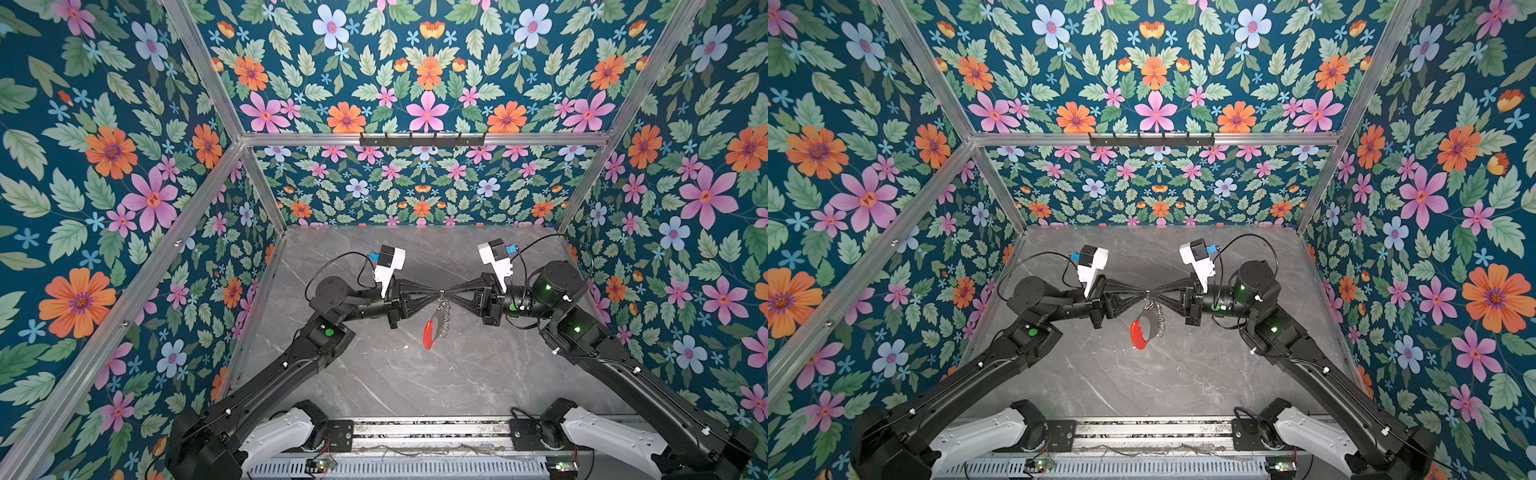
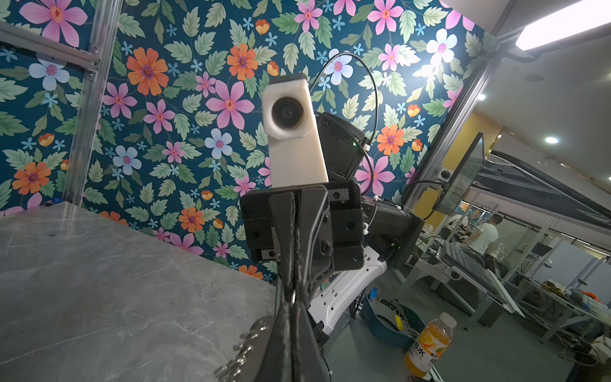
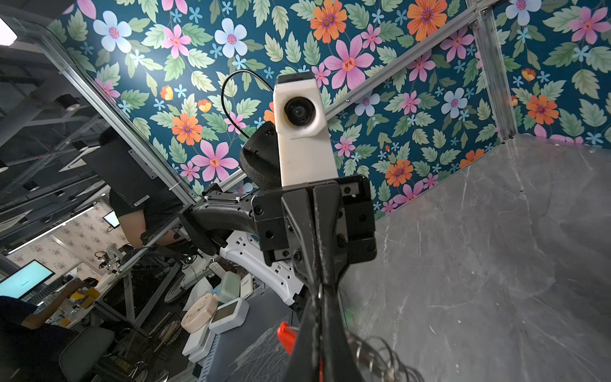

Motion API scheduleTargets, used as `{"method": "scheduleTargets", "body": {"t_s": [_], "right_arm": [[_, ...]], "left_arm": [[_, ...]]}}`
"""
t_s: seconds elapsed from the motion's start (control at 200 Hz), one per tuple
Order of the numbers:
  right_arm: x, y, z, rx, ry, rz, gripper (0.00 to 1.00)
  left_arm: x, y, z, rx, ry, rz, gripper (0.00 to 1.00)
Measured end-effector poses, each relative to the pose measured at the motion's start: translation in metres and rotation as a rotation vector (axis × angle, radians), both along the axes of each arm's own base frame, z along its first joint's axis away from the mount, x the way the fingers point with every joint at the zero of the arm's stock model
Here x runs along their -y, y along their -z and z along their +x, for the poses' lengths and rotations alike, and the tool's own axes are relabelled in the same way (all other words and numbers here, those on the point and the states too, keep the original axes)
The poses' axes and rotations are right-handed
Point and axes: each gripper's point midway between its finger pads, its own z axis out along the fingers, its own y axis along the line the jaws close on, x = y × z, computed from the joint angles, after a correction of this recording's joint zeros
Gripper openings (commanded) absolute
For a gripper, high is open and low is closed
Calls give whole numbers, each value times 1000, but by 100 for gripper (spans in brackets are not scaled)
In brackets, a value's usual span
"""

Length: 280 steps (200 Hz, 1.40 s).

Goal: Remove the keys from the keyring

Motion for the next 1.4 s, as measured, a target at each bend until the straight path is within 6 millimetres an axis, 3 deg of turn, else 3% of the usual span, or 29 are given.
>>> {"method": "scheduleTargets", "body": {"t_s": [0.205, 0.415, 0.55, 0.73, 0.915, 1.4], "right_arm": [[2, -3, 0, -7, 9, -97, 0], [2, 0, -2, -53, -13, -231, 0], [3, 3, -4, -94, -38, -311, 0], [4, 21, -5, -169, -67, -417, 0], [8, 24, -8, -182, -67, -461, 0], [7, 28, -2, -196, -59, -507, 0]], "left_arm": [[-2, -5, 2, -3, -33, 59, 40], [1, -2, 7, -11, -54, 169, 42], [5, 10, 10, -30, -45, 237, 40], [12, 23, 10, -61, 9, 300, 28], [14, 27, 5, -77, 58, 321, 14], [19, 33, 3, -108, 109, 342, 17]]}}
